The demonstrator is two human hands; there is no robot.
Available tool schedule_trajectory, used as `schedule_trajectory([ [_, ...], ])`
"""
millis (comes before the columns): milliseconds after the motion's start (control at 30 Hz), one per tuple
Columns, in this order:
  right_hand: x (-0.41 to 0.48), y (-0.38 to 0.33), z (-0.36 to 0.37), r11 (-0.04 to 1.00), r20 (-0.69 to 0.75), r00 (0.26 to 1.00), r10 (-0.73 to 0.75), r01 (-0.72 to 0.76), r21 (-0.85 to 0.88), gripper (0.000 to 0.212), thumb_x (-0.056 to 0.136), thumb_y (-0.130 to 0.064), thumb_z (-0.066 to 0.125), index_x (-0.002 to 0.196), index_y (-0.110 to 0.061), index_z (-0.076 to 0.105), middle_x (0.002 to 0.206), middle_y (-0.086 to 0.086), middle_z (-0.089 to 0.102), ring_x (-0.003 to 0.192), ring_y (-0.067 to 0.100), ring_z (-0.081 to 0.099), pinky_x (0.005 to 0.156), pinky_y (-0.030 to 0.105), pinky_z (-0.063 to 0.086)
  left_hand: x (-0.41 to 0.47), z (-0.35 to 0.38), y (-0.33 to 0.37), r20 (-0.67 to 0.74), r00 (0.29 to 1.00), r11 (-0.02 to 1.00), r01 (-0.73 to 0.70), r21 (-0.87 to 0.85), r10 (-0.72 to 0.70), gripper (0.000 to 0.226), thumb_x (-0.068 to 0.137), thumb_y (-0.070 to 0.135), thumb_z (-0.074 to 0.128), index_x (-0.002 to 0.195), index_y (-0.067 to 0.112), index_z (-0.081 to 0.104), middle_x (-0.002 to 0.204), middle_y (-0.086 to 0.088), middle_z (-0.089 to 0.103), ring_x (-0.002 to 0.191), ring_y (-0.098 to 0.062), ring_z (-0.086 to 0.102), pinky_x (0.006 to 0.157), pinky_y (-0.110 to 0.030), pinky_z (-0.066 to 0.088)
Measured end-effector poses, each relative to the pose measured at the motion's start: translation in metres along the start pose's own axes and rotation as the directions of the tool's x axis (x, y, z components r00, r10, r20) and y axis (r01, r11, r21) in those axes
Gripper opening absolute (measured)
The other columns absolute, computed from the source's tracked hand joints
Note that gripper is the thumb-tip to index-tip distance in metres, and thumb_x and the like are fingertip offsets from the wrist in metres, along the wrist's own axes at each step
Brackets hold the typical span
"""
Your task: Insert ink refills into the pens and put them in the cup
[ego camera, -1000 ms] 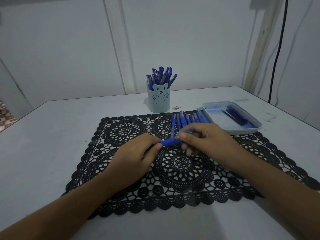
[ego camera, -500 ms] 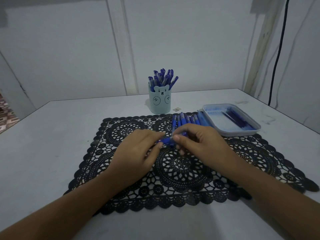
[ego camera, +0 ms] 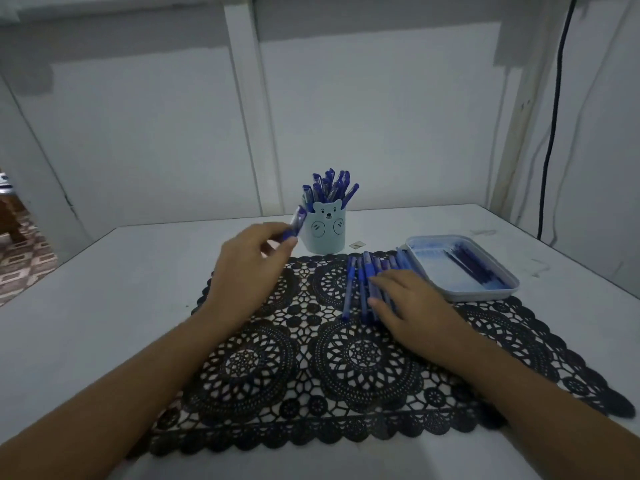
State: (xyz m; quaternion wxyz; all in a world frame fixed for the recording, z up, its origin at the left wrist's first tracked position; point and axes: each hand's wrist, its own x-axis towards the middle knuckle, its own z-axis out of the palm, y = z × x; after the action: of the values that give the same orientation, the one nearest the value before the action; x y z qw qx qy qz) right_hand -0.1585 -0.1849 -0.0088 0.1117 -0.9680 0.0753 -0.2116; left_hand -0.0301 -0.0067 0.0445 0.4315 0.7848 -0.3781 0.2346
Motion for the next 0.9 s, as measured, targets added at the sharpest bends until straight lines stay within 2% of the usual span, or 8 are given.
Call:
schedule_trajectory([
  [100,0.001,0.003,0.007,0.997,0.204,0.978,0.05,-0.038,-0.061,0.051,0.097,-0.043,0.029,0.143,-0.022,0.027,0.149,-0.004,0.026,0.137,0.012,0.02,0.113,0.03,0.012,0.06,-0.002,0.003,-0.079,0.985,0.971,0.133,-0.2,-0.151,0.015,0.087,0.021,0.06,0.101,0.018,0.064,0.09,0.004,0.065,0.084,-0.012,0.062,0.078,-0.028,0.051],
  [167,0.002,0.003,0.008,0.997,0.216,0.975,0.059,-0.048,-0.056,0.051,0.097,-0.044,0.027,0.144,-0.024,0.023,0.15,-0.007,0.023,0.138,0.01,0.016,0.114,0.032,0.008,0.103,0.0,0.002,-0.115,0.977,0.947,0.139,-0.289,-0.179,0.01,0.086,0.018,0.059,0.095,0.021,0.059,0.091,-0.003,0.066,0.087,-0.018,0.064,0.082,-0.041,0.052],
  [233,0.001,0.004,0.007,0.997,0.217,0.974,0.058,-0.047,-0.056,0.051,0.097,-0.044,0.026,0.144,-0.025,0.022,0.15,-0.008,0.021,0.138,0.009,0.015,0.114,0.031,0.005,0.139,0.007,0.001,-0.131,0.975,0.943,0.134,-0.306,-0.181,0.012,0.085,0.015,0.057,0.095,0.02,0.054,0.089,-0.006,0.066,0.084,-0.021,0.065,0.08,-0.043,0.052],
  [433,0.002,0.006,0.01,0.997,0.224,0.973,0.062,-0.048,-0.065,0.052,0.097,-0.045,0.024,0.145,-0.026,0.018,0.152,-0.008,0.017,0.139,0.009,0.012,0.114,0.032,0.003,0.177,0.044,0.006,-0.077,0.996,0.993,0.04,-0.108,-0.049,0.049,0.088,0.003,0.048,0.132,0.021,0.034,0.081,-0.006,0.06,0.07,-0.017,0.057,0.065,-0.027,0.046],
  [567,0.002,0.007,0.012,0.998,0.202,0.979,0.043,-0.031,-0.062,0.051,0.097,-0.044,0.024,0.145,-0.026,0.019,0.151,-0.009,0.02,0.138,0.008,0.014,0.114,0.031,0.004,0.178,0.068,-0.005,0.051,0.996,0.998,0.067,-0.006,-0.067,0.037,0.088,0.003,0.045,0.122,0.018,0.04,0.084,-0.019,0.062,0.064,-0.024,0.055,0.063,-0.035,0.049],
  [667,0.001,0.007,0.011,0.998,0.205,0.978,0.039,-0.029,-0.054,0.051,0.097,-0.044,0.024,0.145,-0.026,0.019,0.151,-0.008,0.02,0.138,0.008,0.013,0.114,0.031,0.005,0.172,0.083,-0.012,0.145,0.984,0.993,0.099,0.058,-0.106,0.029,0.091,0.012,0.041,0.12,0.016,0.045,0.086,-0.012,0.059,0.059,-0.018,0.053,0.06,-0.029,0.044],
  [800,0.0,0.007,0.011,0.998,0.195,0.98,0.037,-0.027,-0.05,0.051,0.097,-0.044,0.024,0.145,-0.026,0.02,0.15,-0.008,0.021,0.138,0.009,0.015,0.114,0.032,0.006,0.167,0.093,-0.02,0.264,0.948,0.981,0.155,0.114,-0.18,0.029,0.095,0.029,0.039,0.112,0.014,0.057,0.096,-0.002,0.058,0.083,-0.019,0.054,0.072,-0.026,0.039],
  [900,0.0,0.007,0.011,0.999,0.193,0.981,0.034,-0.026,-0.042,0.051,0.097,-0.044,0.025,0.145,-0.026,0.021,0.15,-0.008,0.022,0.138,0.009,0.015,0.114,0.032,0.006,0.165,0.087,-0.018,0.302,0.933,0.981,0.177,0.079,-0.193,0.036,0.098,0.033,0.035,0.113,0.01,0.059,0.104,-0.006,0.06,0.097,-0.022,0.054,0.078,-0.024,0.036],
])
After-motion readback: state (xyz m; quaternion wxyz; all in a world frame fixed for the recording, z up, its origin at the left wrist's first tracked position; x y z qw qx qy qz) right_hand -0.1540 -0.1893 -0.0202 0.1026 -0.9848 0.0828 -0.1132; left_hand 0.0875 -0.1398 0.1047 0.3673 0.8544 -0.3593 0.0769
